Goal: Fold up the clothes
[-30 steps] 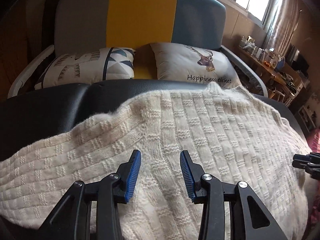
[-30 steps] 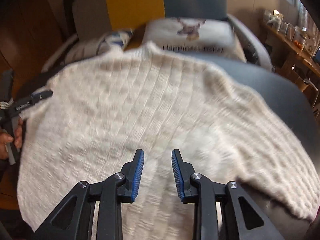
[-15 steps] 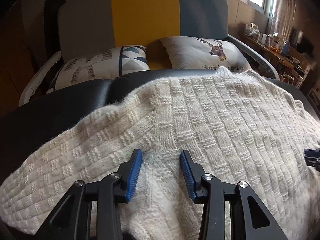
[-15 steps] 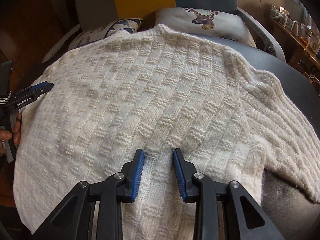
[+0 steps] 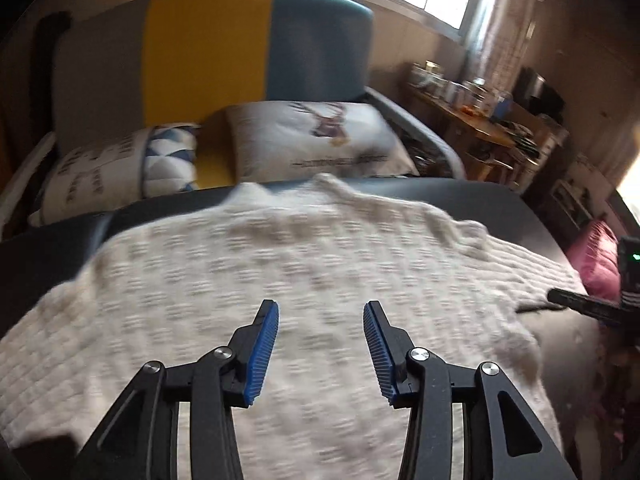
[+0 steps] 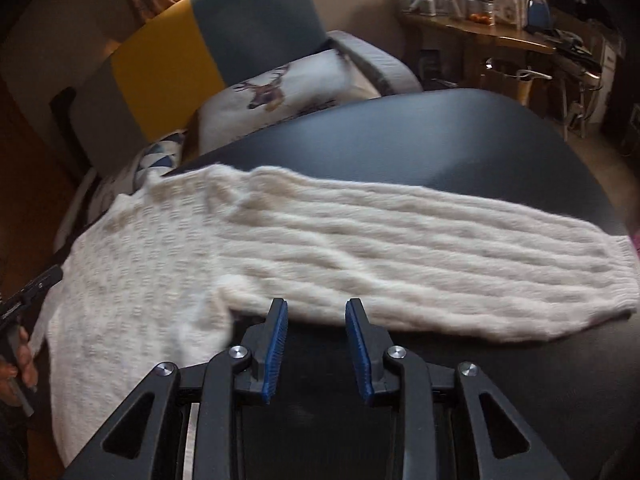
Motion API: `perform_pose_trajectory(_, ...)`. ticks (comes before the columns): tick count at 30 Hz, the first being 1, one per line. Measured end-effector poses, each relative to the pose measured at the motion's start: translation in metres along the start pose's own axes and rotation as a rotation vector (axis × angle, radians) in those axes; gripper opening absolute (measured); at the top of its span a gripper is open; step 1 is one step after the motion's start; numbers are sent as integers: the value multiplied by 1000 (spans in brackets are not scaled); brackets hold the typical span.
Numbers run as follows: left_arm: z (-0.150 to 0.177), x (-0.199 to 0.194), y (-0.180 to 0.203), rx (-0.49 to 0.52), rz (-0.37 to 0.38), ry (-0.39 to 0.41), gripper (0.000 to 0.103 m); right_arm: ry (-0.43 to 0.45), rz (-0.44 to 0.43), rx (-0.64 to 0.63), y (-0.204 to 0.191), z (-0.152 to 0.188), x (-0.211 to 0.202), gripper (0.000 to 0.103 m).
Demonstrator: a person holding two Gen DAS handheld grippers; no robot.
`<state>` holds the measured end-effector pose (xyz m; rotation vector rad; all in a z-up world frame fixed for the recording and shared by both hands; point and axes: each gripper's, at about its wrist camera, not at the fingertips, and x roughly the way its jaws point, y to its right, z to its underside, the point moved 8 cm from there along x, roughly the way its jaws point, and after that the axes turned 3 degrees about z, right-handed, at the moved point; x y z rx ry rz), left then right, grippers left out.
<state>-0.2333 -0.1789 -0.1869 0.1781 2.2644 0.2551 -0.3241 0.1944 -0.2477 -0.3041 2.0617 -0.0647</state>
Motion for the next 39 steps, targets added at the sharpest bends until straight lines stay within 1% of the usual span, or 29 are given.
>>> perform_pose_trajectory(3,4,44,79,64,124,-74,46,-1,118,-10,29,-9,5,31)
perform_pose_trajectory(5,11,70,123,134,155,-114,45,-16,154,-13,46,-13,12,31)
perform_pose_trajectory(7,23,89,154,179,183,-164,45,-12,185,-19,55,-13,16,31)
perform_pose_trajectory(9,41,105,170,230,186,-226,45,-8,215,-25,64,-14,21,31)
perform_pose_trajectory(10,50,107,175,273,169,-220,44,-6,231,-28,69,-14,23,30)
perform_pose_trajectory(12,67,110,185,360,136,-206,45,-2,262,-35,78,-15,28,29)
perform_pose_trajectory(13,72,108,190,404,131,-200,45,0,277,-38,82,-15,30,29)
perform_pose_trajectory(14,75,106,193,429,143,-200,45,3,292,-41,87,-16,33,29)
perform_pose_trajectory(15,72,105,192,405,159,-206,45,7,287,-31,90,-16,33,29)
perform_pose_trajectory(16,69,104,191,382,175,-213,45,19,223,14,92,-16,29,30)
perform_pose_trajectory(18,60,102,185,317,209,-212,45,75,38,174,102,-16,8,30)
perform_pose_trajectory(19,53,99,180,276,221,-194,45,110,-26,268,115,-15,-4,31)
perform_pose_trajectory(20,46,94,176,241,227,-172,46,132,-66,360,133,-10,-14,31)
perform_pose_trajectory(22,34,85,168,183,235,-128,47,174,-115,540,175,9,-30,31)
perform_pose_trajectory(23,29,81,161,160,227,-103,48,193,-144,639,197,19,-35,31)
perform_pose_trajectory(24,23,79,157,146,215,-96,48,209,-170,739,218,30,-39,31)
perform_pose_trajectory(26,23,78,143,102,200,-94,48,221,-195,913,254,50,-40,34)
perform_pose_trajectory(28,29,80,130,49,185,-101,48,237,-226,1018,275,59,-36,34)
perform_pose_trajectory(30,39,85,118,-10,179,-127,48,258,-265,1068,285,58,-31,34)
perform_pose_trajectory(31,43,86,114,-27,174,-130,48,264,-262,1075,286,54,-30,32)
perform_pose_trajectory(35,54,87,102,-65,174,-140,48,285,-211,1071,288,34,-22,32)
perform_pose_trajectory(37,55,85,101,-60,174,-140,48,288,-190,1063,288,28,-19,32)
perform_pose_trajectory(38,56,85,101,-59,173,-140,48,282,-170,1051,288,26,-18,30)
perform_pose_trajectory(39,57,84,101,-57,171,-141,48,267,-134,1032,289,25,-18,22)
